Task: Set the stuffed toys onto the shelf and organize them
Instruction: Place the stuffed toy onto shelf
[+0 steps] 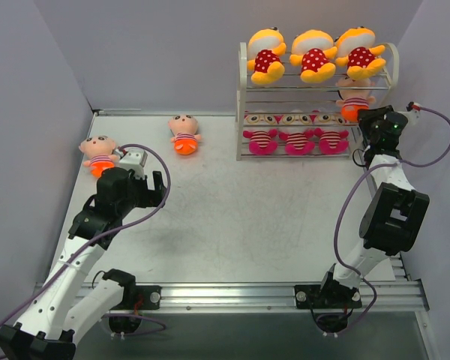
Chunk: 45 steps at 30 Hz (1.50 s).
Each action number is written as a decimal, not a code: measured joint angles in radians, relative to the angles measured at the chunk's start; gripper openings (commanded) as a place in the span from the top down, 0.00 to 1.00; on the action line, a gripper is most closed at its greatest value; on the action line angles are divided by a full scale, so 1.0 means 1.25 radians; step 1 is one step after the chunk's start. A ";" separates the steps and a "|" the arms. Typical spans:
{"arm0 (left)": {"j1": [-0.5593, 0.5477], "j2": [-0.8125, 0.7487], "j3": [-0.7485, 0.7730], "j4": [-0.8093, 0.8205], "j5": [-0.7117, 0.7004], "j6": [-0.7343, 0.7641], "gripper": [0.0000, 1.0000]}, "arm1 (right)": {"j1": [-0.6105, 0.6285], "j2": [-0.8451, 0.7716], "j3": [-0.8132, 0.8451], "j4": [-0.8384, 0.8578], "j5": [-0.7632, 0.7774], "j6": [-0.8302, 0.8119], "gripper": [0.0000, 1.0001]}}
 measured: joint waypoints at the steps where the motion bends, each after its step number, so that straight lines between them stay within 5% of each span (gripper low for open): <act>1: 0.000 0.000 0.000 0.000 0.000 0.000 0.03 | 0.000 0.000 0.000 0.000 0.000 -0.001 0.82; 16: 0.000 -0.001 0.000 0.000 0.000 0.000 0.03 | 0.000 -0.048 -0.011 -0.026 0.009 -0.022 0.46; 24: 0.000 -0.013 0.000 0.000 0.001 0.000 0.03 | 0.000 -0.149 -0.054 -0.091 0.035 -0.047 0.36; 34: 0.000 -0.019 0.000 0.000 0.001 -0.002 0.03 | 0.003 -0.342 -0.069 -0.283 0.087 -0.128 0.04; 45: 0.021 0.022 0.000 0.001 0.029 -0.025 0.03 | 0.113 -0.602 -0.110 -0.443 0.128 -0.234 0.01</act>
